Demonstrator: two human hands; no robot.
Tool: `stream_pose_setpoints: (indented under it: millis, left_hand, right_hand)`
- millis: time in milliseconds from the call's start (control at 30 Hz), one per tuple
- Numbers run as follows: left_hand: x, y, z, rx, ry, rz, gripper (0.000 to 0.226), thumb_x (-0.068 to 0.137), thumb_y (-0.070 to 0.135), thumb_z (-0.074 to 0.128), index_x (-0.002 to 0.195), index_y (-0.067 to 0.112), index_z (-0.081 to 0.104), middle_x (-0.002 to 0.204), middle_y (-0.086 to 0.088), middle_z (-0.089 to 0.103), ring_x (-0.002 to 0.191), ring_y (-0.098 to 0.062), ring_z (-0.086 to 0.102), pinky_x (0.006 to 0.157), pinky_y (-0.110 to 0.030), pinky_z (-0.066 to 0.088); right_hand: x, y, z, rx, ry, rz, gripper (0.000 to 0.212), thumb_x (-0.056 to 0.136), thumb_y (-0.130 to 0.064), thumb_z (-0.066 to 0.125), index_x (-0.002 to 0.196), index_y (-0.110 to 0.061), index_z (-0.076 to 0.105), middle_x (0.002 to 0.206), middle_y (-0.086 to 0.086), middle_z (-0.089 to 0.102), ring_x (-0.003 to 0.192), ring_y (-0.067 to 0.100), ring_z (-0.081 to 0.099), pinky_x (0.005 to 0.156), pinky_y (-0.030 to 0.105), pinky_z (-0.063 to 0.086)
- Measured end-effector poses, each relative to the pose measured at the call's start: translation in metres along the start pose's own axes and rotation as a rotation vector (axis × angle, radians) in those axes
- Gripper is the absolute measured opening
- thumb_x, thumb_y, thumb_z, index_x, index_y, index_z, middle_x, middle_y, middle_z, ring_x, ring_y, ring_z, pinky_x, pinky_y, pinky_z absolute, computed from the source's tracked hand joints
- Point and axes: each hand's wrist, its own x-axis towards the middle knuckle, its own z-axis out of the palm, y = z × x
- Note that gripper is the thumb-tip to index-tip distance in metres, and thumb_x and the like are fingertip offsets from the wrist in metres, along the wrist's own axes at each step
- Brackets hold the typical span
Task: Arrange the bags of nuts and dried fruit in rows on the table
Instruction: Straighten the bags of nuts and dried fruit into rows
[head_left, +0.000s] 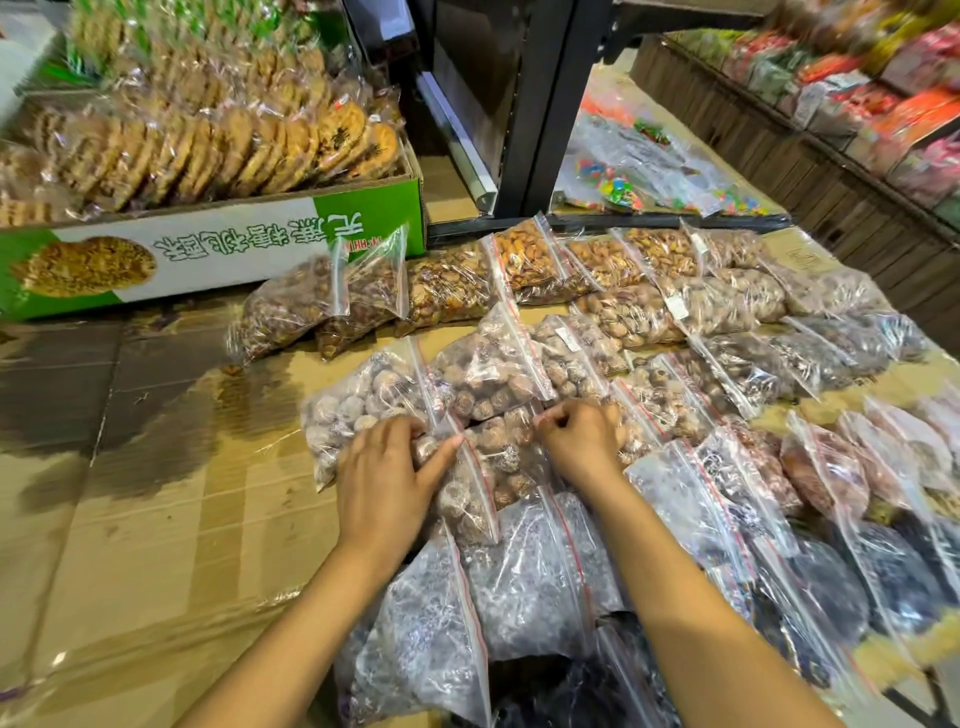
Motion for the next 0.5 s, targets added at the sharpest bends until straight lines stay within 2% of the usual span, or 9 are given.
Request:
stream_pose_setpoints:
  millis: [67, 133, 200, 300, 367, 400, 433, 467, 500]
  left_hand:
    - [0.007, -0.006, -0.008, 0.018, 0.080, 0.013, 0.061, 0.084, 0.068, 0.042, 0.109, 0.014, 0.053, 0.102, 0.000, 0.054, 0.097, -0.017, 0.049, 0.087, -0.033, 0.042]
    - [0.027, -0.020, -0.017, -0.040, 0.079, -0.027, 0.067, 0.080, 0.066, 0.046, 0.118, 0.011, 0.049, 0.111, -0.005, 0.053, 0.107, -0.021, 0.047, 0.095, -0.037, 0.041]
    - [0.049, -0.038, -0.024, -0.074, 0.010, -0.096, 0.074, 0.078, 0.064, 0.049, 0.130, 0.011, 0.044, 0.127, -0.009, 0.050, 0.121, -0.025, 0.042, 0.104, -0.043, 0.035]
    - [0.075, -0.063, -0.024, -0.080, -0.140, -0.175, 0.082, 0.080, 0.065, 0.049, 0.141, 0.012, 0.034, 0.136, -0.013, 0.049, 0.126, -0.028, 0.045, 0.106, -0.050, 0.035]
    - [0.089, -0.072, -0.019, -0.123, -0.301, -0.231, 0.081, 0.079, 0.070, 0.044, 0.136, 0.011, 0.041, 0.104, -0.012, 0.066, 0.091, -0.020, 0.062, 0.088, -0.046, 0.050]
    - [0.093, -0.074, -0.016, -0.110, -0.346, -0.236, 0.079, 0.077, 0.075, 0.040, 0.119, 0.010, 0.055, 0.079, -0.007, 0.066, 0.070, -0.018, 0.062, 0.075, -0.042, 0.053]
    - [0.097, -0.076, -0.014, -0.099, -0.356, -0.228, 0.077, 0.074, 0.080, 0.037, 0.095, 0.010, 0.061, 0.060, -0.003, 0.058, 0.057, -0.020, 0.058, 0.066, -0.040, 0.054]
    - [0.100, -0.077, -0.012, -0.103, -0.343, -0.225, 0.072, 0.072, 0.081, 0.037, 0.076, 0.012, 0.058, 0.052, -0.001, 0.050, 0.051, -0.021, 0.056, 0.062, -0.039, 0.052]
    - [0.101, -0.078, -0.010, -0.136, -0.320, -0.225, 0.065, 0.073, 0.078, 0.040, 0.069, 0.014, 0.054, 0.049, 0.001, 0.047, 0.049, -0.022, 0.054, 0.059, -0.037, 0.049]
  right_hand:
    - [-0.005, 0.002, -0.003, 0.076, 0.010, -0.022, 0.011, 0.089, -0.023, 0.059, 0.079, -0.023, 0.063, 0.087, -0.007, 0.060, 0.104, 0.024, 0.051, 0.092, 0.048, 0.042]
    - [-0.009, 0.005, -0.007, 0.244, 0.029, -0.024, 0.013, 0.092, -0.023, 0.056, 0.079, -0.023, 0.058, 0.085, -0.002, 0.062, 0.086, 0.022, 0.058, 0.080, 0.046, 0.048]
    - [-0.012, 0.006, -0.009, 0.382, 0.084, -0.029, 0.015, 0.094, -0.019, 0.054, 0.079, -0.019, 0.055, 0.081, 0.008, 0.063, 0.064, 0.020, 0.055, 0.064, 0.038, 0.047]
    - [-0.014, 0.005, -0.013, 0.402, 0.131, -0.034, 0.015, 0.095, -0.013, 0.052, 0.080, -0.017, 0.055, 0.077, 0.007, 0.065, 0.059, 0.021, 0.056, 0.056, 0.037, 0.049]
    - [-0.014, 0.002, -0.013, 0.384, 0.101, -0.039, 0.013, 0.096, -0.015, 0.052, 0.083, -0.016, 0.054, 0.073, 0.000, 0.064, 0.057, 0.016, 0.059, 0.055, 0.032, 0.050]
    - [-0.012, 0.002, -0.012, 0.366, 0.095, -0.035, 0.013, 0.096, -0.017, 0.051, 0.084, -0.015, 0.054, 0.071, -0.003, 0.063, 0.054, 0.012, 0.058, 0.052, 0.029, 0.049]
    - [-0.011, 0.002, -0.012, 0.345, 0.095, -0.029, 0.013, 0.097, -0.018, 0.051, 0.084, -0.015, 0.054, 0.070, -0.004, 0.062, 0.053, 0.008, 0.057, 0.049, 0.025, 0.047]
    - [-0.010, 0.003, -0.012, 0.330, 0.098, -0.025, 0.013, 0.097, -0.018, 0.051, 0.084, -0.015, 0.054, 0.071, -0.005, 0.061, 0.054, 0.006, 0.056, 0.048, 0.024, 0.045]
    - [-0.009, 0.004, -0.011, 0.335, 0.099, -0.026, 0.014, 0.097, -0.019, 0.051, 0.083, -0.016, 0.053, 0.073, -0.004, 0.060, 0.057, 0.006, 0.057, 0.051, 0.026, 0.046]
